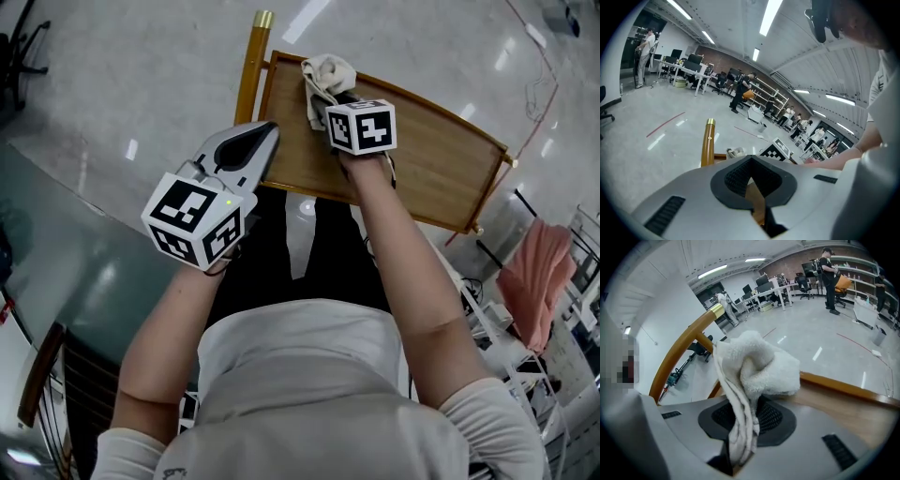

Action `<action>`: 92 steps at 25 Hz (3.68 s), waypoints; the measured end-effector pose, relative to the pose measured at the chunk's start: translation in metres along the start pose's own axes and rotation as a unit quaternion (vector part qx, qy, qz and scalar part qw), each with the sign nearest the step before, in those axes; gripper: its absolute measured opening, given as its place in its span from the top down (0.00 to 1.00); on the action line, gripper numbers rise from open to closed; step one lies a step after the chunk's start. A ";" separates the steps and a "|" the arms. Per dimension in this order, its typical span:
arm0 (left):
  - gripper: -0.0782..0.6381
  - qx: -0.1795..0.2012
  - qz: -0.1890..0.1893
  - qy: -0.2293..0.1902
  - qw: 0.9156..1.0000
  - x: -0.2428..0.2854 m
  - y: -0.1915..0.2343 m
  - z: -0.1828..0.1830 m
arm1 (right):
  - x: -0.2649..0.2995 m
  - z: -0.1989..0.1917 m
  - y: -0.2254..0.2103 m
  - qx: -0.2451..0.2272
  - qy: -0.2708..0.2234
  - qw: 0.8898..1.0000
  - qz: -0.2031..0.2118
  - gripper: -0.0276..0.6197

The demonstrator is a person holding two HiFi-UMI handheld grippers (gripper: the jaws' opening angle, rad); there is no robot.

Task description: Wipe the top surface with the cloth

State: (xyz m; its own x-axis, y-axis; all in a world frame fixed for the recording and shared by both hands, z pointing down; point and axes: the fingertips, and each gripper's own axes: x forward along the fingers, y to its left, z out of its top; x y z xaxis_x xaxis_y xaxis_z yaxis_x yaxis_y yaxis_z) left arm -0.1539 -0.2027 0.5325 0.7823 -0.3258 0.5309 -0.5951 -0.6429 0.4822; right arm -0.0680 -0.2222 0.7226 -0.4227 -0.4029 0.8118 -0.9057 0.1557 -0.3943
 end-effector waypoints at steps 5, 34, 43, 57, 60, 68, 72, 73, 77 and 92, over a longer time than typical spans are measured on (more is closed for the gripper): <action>0.88 0.005 -0.003 -0.001 1.000 -0.020 0.018 0.001 | 0.030 0.015 0.041 -0.017 0.005 1.000 0.013 0.80; 0.88 0.046 -0.067 0.032 0.996 0.022 -0.055 -0.013 | -0.014 -0.155 0.089 0.003 0.057 0.997 0.050 0.80; 0.88 0.078 -0.117 0.083 0.987 0.093 -0.141 -0.038 | -0.130 -0.225 -0.068 0.095 0.025 0.994 -0.036 0.80; 0.88 0.086 -0.149 0.113 0.979 0.207 -0.252 -0.072 | -0.273 -0.307 -0.249 0.144 0.011 0.980 -0.138 0.80; 0.88 0.085 -0.147 0.112 0.979 0.221 -0.254 -0.073 | -0.280 -0.312 -0.258 0.142 0.020 0.979 -0.144 0.80; 0.88 0.077 -0.119 0.084 0.986 0.223 -0.237 -0.051 | -0.285 -0.312 -0.265 0.167 0.052 0.971 -0.163 0.80; 0.88 0.069 -0.103 0.077 0.989 0.207 -0.222 -0.048 | -0.287 -0.314 -0.270 0.178 0.073 0.966 -0.174 0.80; 0.88 0.065 -0.100 0.075 0.990 0.203 -0.218 -0.049 | -0.288 -0.313 -0.272 0.180 0.078 0.964 -0.178 0.80; 0.88 0.047 -0.088 0.067 0.993 0.190 -0.200 -0.051 | -0.285 -0.305 -0.281 0.193 0.092 0.958 -0.189 0.80; 0.88 0.015 -0.049 0.060 0.997 0.129 -0.120 -0.049 | -0.265 -0.242 -0.302 0.171 0.091 0.953 -0.232 0.80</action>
State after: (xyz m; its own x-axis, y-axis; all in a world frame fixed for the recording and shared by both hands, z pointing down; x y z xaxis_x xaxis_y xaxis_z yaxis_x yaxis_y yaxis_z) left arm 0.0094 -0.1339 0.5774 0.8071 -0.1762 0.5636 -0.5104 -0.6880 0.5159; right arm 0.3096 0.0563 0.7309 -0.0060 -0.1879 0.9822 -0.9462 -0.3166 -0.0663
